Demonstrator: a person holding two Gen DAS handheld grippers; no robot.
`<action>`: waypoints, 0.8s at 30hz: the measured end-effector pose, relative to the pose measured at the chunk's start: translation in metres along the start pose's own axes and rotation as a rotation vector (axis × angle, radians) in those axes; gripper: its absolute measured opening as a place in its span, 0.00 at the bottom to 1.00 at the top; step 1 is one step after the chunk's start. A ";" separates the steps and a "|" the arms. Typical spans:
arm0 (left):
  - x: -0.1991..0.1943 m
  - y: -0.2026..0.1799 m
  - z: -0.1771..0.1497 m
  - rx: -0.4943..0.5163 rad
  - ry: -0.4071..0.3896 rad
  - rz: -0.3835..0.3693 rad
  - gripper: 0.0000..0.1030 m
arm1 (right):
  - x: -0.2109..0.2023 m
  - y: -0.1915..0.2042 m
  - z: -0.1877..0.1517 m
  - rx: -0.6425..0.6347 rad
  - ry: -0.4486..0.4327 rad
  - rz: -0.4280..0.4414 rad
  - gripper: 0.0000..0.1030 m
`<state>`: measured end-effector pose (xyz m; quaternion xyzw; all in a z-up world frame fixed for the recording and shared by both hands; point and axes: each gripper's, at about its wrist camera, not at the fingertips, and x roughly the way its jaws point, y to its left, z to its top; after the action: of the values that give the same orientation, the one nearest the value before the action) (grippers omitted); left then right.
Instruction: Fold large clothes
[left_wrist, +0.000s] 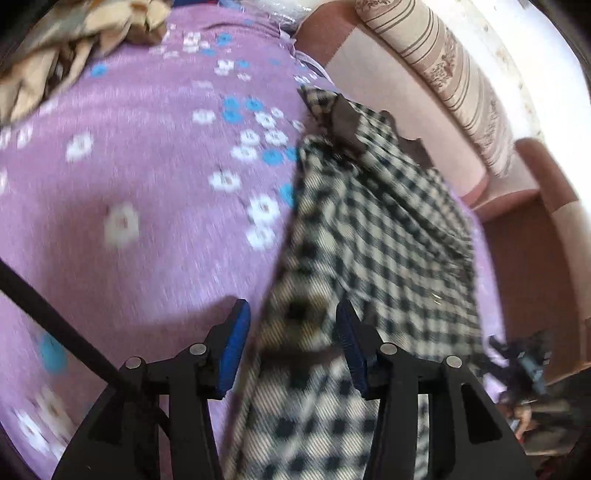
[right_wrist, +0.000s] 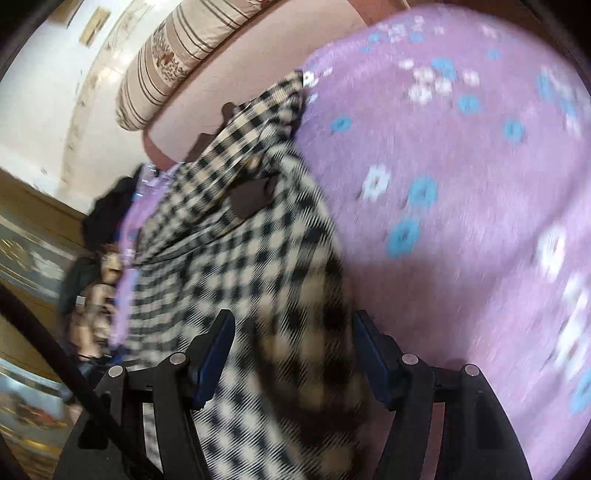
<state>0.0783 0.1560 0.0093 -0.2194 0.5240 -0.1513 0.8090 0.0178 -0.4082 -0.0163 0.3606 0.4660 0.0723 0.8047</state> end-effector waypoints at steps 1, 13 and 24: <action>-0.002 0.000 -0.006 -0.001 0.007 -0.012 0.37 | -0.001 0.000 -0.005 0.012 0.003 0.020 0.68; -0.034 0.005 -0.077 0.012 -0.004 -0.106 0.37 | -0.020 0.004 -0.085 0.096 0.054 0.222 0.68; -0.051 0.005 -0.113 0.022 -0.067 -0.102 0.37 | -0.028 0.019 -0.131 0.058 0.076 0.220 0.67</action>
<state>-0.0455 0.1618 0.0064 -0.2419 0.4829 -0.1905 0.8198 -0.0989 -0.3394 -0.0248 0.4294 0.4556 0.1602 0.7631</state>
